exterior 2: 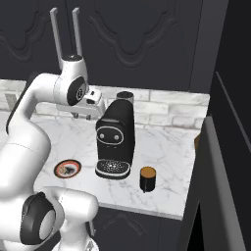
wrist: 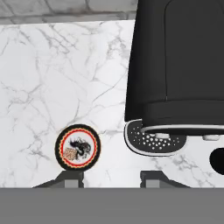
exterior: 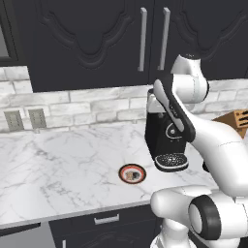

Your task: Take a sugar cube from the saucer and place it inside the coffee. Then, grab milk from the fridge and place it next to the coffee on the counter to sweeten the coffee.

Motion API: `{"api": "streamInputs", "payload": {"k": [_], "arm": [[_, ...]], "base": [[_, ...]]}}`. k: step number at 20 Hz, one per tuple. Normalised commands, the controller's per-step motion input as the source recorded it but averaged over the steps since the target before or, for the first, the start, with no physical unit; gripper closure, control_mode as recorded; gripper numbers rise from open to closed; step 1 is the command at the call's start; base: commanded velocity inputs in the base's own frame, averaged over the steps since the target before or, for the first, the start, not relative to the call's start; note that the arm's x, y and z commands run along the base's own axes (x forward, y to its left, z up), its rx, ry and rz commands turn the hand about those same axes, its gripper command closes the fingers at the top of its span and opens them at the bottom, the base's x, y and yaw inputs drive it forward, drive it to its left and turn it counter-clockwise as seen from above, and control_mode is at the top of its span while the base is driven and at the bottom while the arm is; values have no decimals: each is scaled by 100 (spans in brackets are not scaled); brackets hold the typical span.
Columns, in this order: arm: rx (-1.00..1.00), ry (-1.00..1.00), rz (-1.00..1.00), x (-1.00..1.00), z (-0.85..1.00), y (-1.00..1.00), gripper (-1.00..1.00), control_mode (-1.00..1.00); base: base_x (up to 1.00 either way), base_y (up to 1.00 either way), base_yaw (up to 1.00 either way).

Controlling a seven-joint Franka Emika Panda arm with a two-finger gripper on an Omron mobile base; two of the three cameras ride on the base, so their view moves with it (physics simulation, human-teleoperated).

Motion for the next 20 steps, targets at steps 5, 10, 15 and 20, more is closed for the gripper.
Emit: {"api": "streamInputs", "payload": {"k": [5, 10, 15, 20], "arm": [[4, 0, 0, -12, 0, 18, -100, -100], [9, 7, 0, -40, -30, 74, -100, -100], [0, 21, 0, -23, -77, 76, -100, -100], [-1, 29, -1, -3, -100, 46, -100, -100]], "base": [[0, 0, 0], [0, 0, 0], [0, 0, 0], [0, 0, 0]]}}
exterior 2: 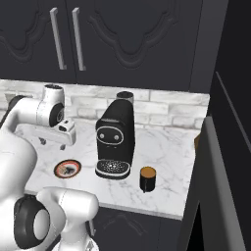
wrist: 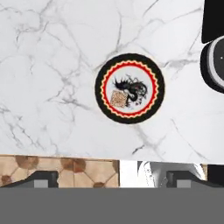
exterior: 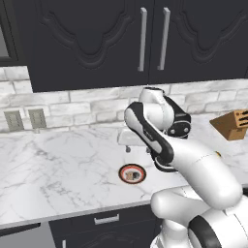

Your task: Take a sugar cube from the saucer and place it inside the coffee. Then, grab milk from the fridge and place it next to the coffee on the counter to sweeten the coffee.

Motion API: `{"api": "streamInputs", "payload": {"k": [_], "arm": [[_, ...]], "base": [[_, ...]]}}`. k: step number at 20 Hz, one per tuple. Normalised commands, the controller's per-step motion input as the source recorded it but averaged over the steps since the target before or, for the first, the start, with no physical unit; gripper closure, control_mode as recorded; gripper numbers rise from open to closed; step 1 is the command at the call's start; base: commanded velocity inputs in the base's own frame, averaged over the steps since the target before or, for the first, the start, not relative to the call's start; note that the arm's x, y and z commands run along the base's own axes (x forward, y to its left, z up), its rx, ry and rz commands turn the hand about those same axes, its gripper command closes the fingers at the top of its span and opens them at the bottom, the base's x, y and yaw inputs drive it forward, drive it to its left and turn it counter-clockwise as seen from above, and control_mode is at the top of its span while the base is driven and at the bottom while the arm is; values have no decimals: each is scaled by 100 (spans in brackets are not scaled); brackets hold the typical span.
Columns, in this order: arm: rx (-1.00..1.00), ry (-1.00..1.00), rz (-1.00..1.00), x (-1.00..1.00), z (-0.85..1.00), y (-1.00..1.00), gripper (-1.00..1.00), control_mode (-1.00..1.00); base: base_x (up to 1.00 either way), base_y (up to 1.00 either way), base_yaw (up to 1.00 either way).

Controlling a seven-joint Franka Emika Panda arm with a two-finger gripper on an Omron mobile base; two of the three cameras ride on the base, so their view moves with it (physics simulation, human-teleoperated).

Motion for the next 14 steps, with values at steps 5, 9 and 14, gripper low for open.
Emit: {"api": "streamInputs", "payload": {"k": [5, 9, 14], "arm": [[-14, 18, -5, 2, -89, 7, -100, -100], [-10, 10, -5, 25, -75, 0, -100, -100], [0, 1, -6, 11, -48, 0, -100, -100]], "base": [[0, 0, 0], [0, 0, 0], [0, 0, 0]]}}
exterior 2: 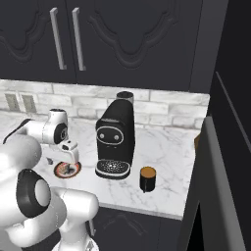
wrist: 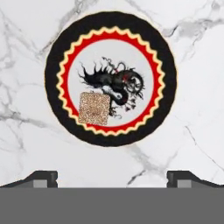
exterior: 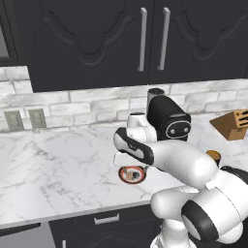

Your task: Take a sugar cube from the saucer and place it inside the coffee. Then, grab milk from the fridge and place it next to the coffee on the counter to sweeten the coffee.

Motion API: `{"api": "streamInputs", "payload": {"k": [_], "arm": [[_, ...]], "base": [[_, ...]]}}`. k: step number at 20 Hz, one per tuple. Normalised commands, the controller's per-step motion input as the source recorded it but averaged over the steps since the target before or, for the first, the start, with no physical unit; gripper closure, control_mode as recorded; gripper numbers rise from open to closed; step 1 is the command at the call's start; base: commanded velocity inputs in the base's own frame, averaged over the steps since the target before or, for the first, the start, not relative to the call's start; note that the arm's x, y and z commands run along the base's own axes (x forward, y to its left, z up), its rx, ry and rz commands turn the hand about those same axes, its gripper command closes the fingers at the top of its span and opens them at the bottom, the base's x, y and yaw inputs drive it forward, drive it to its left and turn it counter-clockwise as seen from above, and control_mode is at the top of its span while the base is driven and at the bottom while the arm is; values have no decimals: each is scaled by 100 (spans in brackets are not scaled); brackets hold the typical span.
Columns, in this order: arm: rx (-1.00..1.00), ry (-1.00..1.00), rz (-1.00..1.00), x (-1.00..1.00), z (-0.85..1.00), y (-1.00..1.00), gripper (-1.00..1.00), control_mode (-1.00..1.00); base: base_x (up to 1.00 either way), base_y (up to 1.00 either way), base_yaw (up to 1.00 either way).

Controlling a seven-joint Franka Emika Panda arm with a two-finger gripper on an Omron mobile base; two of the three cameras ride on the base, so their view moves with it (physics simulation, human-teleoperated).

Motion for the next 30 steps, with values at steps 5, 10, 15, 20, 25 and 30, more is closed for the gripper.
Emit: {"api": "streamInputs", "payload": {"k": [5, 10, 15, 20, 25, 30], "arm": [[0, -3, -9, 17, -39, 5, -100, -100], [0, -6, -13, 23, -30, 1, -100, -100], [0, -5, -13, 18, -18, 2, -100, -100], [0, -1, -4, 0, -19, 16, -100, -100], [0, -4, -1, 0, -7, 19, -100, -100], [0, -3, 0, -3, -7, 9, 100, -100]], "base": [[0, 0, 0], [0, 0, 0], [0, 0, 0], [0, 0, 0], [0, 0, 0], [0, 0, 0]]}}
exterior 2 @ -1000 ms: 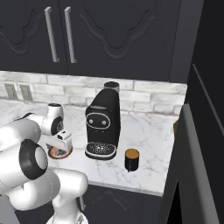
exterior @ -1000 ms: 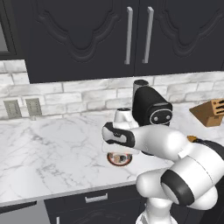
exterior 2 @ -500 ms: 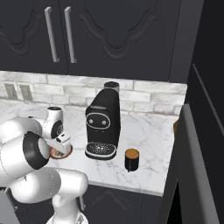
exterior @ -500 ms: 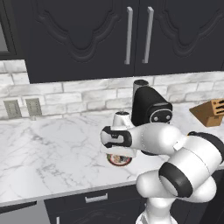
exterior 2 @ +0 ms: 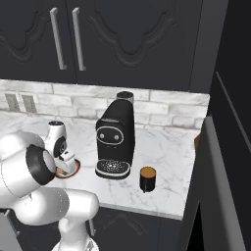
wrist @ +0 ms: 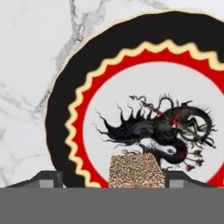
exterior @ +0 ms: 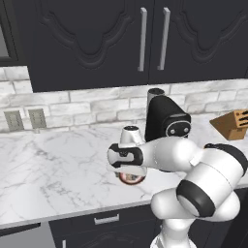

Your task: Take a sugar cube from the saucer and place it inside the coffee. Then, grab milk from the fridge and place it next to the coffee on the counter to sweeten the coffee.

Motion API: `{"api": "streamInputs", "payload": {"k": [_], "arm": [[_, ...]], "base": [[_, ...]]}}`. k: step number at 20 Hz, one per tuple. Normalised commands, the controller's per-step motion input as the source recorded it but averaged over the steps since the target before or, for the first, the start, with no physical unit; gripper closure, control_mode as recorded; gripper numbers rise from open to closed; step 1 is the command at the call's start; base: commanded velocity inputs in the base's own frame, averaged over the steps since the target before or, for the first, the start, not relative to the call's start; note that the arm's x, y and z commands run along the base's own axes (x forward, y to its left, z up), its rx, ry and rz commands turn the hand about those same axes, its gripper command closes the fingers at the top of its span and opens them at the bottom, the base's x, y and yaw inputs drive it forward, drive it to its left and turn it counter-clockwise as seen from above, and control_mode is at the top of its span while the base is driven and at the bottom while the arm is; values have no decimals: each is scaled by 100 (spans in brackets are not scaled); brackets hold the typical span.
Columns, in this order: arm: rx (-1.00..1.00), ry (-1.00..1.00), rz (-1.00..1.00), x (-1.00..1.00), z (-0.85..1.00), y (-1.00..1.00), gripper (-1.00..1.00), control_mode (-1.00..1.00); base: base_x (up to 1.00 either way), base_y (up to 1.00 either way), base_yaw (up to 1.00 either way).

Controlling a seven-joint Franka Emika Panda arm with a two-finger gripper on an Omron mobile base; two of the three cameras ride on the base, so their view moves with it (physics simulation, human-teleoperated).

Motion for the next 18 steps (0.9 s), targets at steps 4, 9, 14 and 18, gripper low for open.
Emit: {"api": "streamInputs", "payload": {"k": [4, 9, 14, 18], "arm": [[0, 0, 0, 0, 0, 0, 100, -100], [0, -3, 0, 0, 8, -4, 100, -100], [0, -20, 0, -36, 70, -20, 100, -100], [3, -23, -5, -86, 90, -58, 100, -100]], "base": [[0, 0, 0], [0, 0, 0], [0, 0, 0], [0, 0, 0]]}}
